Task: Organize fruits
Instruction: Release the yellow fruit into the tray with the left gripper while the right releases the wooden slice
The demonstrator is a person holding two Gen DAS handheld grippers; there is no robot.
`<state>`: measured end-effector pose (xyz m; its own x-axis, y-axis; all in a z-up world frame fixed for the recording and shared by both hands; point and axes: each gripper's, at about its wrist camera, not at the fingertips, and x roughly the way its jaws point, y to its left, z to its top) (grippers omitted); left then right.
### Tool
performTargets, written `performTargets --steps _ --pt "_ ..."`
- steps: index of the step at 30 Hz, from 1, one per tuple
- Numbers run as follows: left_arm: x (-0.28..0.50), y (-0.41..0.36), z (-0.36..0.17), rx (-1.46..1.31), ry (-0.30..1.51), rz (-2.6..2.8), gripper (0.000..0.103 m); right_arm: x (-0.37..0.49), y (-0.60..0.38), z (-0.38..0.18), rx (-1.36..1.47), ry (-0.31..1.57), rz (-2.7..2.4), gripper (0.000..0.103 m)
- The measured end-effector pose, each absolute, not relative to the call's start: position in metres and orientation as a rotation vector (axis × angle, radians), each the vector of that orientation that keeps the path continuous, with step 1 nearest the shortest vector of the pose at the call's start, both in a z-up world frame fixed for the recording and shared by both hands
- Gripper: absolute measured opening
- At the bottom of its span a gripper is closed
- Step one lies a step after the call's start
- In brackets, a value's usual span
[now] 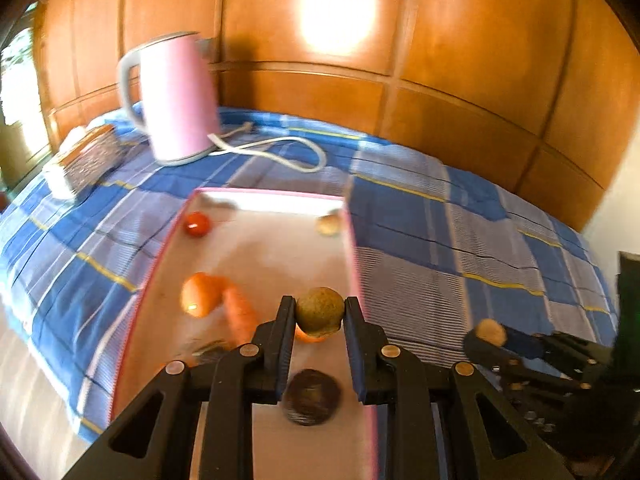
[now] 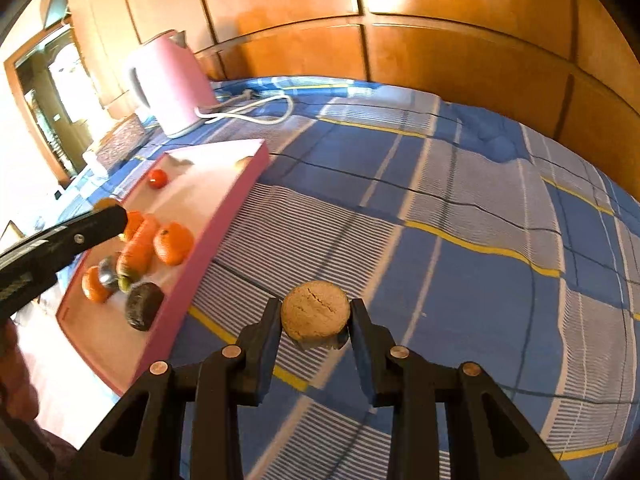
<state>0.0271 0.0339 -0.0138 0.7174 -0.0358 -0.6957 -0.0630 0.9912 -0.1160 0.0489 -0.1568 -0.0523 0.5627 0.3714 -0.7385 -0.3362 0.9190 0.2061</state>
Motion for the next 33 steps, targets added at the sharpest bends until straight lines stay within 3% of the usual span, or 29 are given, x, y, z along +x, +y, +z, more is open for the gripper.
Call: performTargets --steps 5,6,7,9,33 --pt "0.029 0.062 -0.020 -0.168 0.781 0.101 0.026 0.059 -0.130 -0.041 0.011 0.871 0.476 0.034" --pt "0.029 0.066 -0.021 -0.173 0.784 0.113 0.033 0.062 -0.126 -0.040 0.008 0.870 0.485 0.034" --pt "0.028 0.071 -0.022 -0.181 0.781 0.131 0.047 0.065 -0.120 -0.037 0.005 0.869 0.497 0.034" --pt "0.024 0.078 -0.021 -0.192 0.767 0.155 0.055 0.070 -0.108 -0.033 -0.011 0.862 0.515 0.034" --pt "0.006 0.104 -0.014 -0.231 0.739 0.211 0.073 0.100 -0.034 -0.013 0.039 0.865 0.640 0.038"
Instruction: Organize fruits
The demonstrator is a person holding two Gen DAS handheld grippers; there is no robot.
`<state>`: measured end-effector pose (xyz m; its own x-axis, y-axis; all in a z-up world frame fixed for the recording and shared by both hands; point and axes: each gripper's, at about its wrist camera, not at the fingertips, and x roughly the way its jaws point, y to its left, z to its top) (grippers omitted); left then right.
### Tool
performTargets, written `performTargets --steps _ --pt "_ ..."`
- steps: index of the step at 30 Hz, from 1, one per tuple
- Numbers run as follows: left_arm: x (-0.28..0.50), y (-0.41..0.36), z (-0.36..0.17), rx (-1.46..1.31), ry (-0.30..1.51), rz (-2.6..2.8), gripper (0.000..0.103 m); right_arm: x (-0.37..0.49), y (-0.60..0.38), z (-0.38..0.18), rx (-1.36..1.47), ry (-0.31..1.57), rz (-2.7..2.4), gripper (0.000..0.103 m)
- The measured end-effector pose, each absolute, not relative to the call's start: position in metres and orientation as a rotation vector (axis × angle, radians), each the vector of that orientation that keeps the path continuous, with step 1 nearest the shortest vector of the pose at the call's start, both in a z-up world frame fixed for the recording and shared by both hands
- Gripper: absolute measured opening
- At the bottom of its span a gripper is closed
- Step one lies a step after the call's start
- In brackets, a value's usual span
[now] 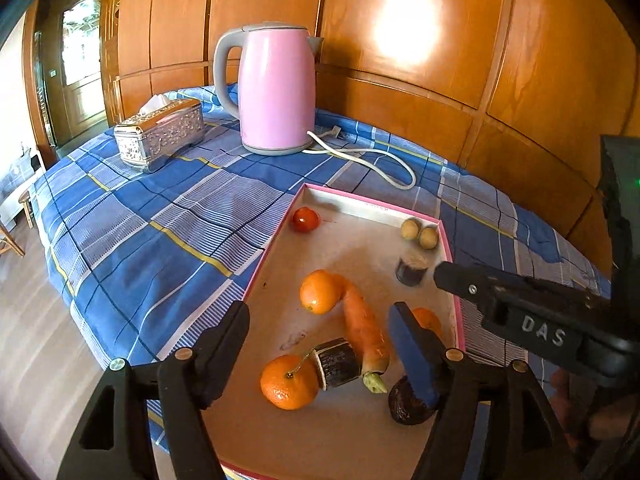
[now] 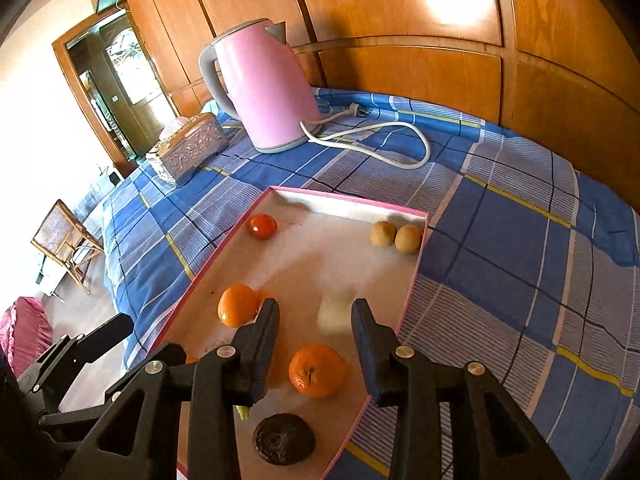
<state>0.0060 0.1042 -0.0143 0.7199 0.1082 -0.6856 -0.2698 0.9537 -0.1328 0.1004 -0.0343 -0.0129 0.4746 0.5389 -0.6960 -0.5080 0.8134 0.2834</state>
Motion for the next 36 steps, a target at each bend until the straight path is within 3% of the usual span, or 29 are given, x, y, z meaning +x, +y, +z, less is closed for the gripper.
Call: performTargets --steps 20,31,36 --pt "-0.003 0.083 -0.009 -0.198 0.730 0.195 0.084 0.057 -0.075 -0.023 0.009 0.831 0.517 0.040" --pt "-0.015 0.062 -0.004 -0.159 0.714 0.154 0.103 0.039 -0.091 -0.027 -0.004 0.781 0.385 0.040" --pt "-0.020 0.058 -0.001 -0.149 0.704 0.149 0.103 0.033 -0.098 -0.029 -0.009 0.777 0.366 0.040"
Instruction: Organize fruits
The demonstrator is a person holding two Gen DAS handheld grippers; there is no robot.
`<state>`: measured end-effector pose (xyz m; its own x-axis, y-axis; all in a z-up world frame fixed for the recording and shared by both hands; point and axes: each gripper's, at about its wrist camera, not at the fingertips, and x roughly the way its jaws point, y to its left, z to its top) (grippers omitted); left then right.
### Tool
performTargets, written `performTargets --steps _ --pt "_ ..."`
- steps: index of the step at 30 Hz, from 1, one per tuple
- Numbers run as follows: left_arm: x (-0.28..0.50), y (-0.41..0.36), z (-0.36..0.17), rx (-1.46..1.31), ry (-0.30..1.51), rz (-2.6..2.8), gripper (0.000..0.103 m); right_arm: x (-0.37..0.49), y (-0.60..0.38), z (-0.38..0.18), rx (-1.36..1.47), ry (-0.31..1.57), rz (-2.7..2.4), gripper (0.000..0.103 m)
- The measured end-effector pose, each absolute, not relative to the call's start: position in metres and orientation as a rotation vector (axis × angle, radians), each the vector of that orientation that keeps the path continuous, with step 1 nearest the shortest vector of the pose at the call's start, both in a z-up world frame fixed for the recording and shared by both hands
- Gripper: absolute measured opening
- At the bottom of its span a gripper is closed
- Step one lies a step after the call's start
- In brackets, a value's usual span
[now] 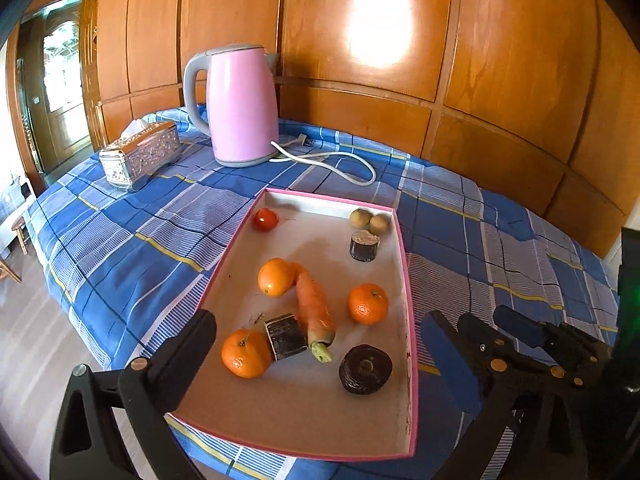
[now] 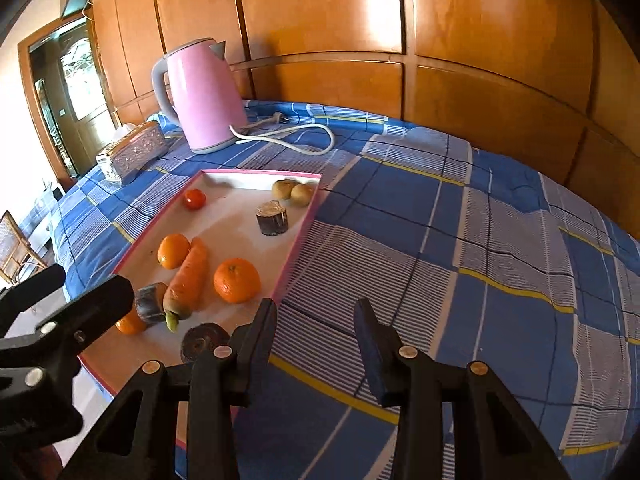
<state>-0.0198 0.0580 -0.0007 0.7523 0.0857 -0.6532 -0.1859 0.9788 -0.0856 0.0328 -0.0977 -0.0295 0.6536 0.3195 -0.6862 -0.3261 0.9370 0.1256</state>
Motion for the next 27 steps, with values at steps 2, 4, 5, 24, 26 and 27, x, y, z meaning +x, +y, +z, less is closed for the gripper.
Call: performTargets --steps 2,4,5,24,26,27 --pt "-0.0202 0.0548 0.0002 -0.127 0.704 0.167 0.103 0.0303 -0.0983 -0.0306 -0.011 0.777 0.363 0.040" --pt "-0.0215 0.0520 0.0013 -0.112 0.700 0.181 0.103 0.0282 -0.1006 -0.0320 -0.012 0.777 0.358 0.040" --pt "-0.0218 0.0512 0.0017 -0.108 0.696 0.182 0.103 0.0273 -0.1015 -0.0327 -0.013 0.777 0.355 0.040" --pt "-0.0221 0.0501 0.0021 -0.103 0.686 0.203 0.103 0.0240 -0.1040 -0.0346 -0.017 0.771 0.342 0.040" --pt "-0.0223 0.0507 0.0019 -0.104 0.685 0.202 0.103 0.0236 -0.1032 -0.0341 -0.018 0.769 0.343 0.040" --pt "-0.0226 0.0508 0.0019 -0.105 0.684 0.203 0.103 0.0234 -0.1031 -0.0340 -0.019 0.768 0.343 0.040"
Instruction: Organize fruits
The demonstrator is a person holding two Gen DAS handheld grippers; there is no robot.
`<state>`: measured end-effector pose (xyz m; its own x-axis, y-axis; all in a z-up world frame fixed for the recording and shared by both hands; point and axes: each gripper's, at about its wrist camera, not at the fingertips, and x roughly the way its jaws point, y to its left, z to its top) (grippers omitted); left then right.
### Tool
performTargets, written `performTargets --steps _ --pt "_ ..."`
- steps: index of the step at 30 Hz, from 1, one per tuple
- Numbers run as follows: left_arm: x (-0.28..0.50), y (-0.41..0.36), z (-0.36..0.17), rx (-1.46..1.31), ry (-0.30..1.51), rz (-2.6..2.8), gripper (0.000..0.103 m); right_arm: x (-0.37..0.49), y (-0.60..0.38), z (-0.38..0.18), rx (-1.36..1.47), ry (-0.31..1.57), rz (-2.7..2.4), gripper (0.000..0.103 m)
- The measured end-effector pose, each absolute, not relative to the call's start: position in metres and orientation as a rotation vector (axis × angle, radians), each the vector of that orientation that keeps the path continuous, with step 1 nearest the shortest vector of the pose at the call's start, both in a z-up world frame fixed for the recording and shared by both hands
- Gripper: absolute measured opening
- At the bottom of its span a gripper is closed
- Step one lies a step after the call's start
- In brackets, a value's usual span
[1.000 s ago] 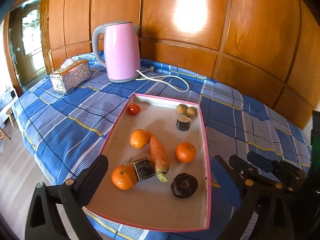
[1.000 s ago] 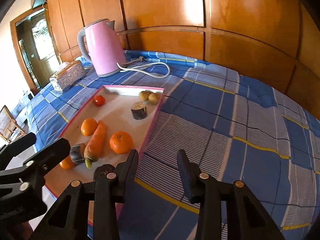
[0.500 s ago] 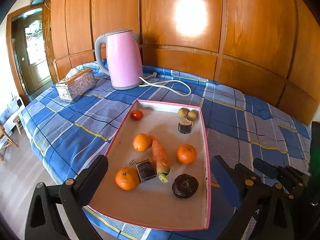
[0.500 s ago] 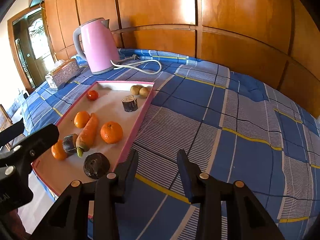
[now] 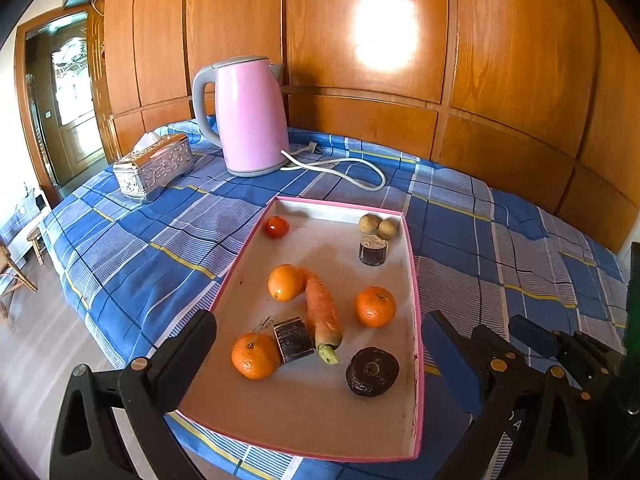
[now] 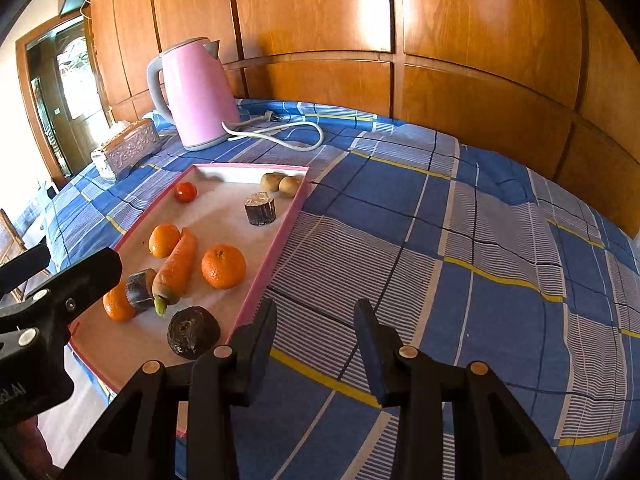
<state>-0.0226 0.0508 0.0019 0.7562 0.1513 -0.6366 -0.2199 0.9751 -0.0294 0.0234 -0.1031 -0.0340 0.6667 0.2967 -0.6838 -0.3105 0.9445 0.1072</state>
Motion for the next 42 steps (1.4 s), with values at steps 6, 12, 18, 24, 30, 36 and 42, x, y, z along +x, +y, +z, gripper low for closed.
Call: performTargets --steps 6,12,18,24,30,36,42 --pt "-0.0243 0.0529 0.0026 -0.107 0.683 0.204 0.103 0.0222 -0.1017 -0.0332 -0.022 0.764 0.345 0.040" --pt "-0.0268 0.0533 0.0041 -0.108 0.678 0.204 0.103 0.0201 -0.0997 -0.0317 -0.027 0.759 0.350 0.040" --pt "-0.0287 0.0554 0.0061 -0.112 0.675 0.206 0.103 0.0190 -0.0987 -0.0305 -0.032 0.754 0.353 0.040" --pt "-0.0291 0.0556 0.0064 -0.116 0.675 0.203 0.103 0.0186 -0.0982 -0.0298 -0.035 0.753 0.354 0.040" --pt "-0.0277 0.0534 0.0051 -0.115 0.680 0.199 0.103 0.0194 -0.0996 -0.0312 -0.031 0.757 0.357 0.040" --pt "-0.0251 0.0526 0.0015 -0.121 0.697 0.190 0.103 0.0215 -0.1020 -0.0341 -0.026 0.763 0.354 0.040" --pt "-0.0236 0.0508 -0.0021 -0.117 0.705 0.188 0.103 0.0239 -0.1069 -0.0370 -0.011 0.768 0.348 0.040"
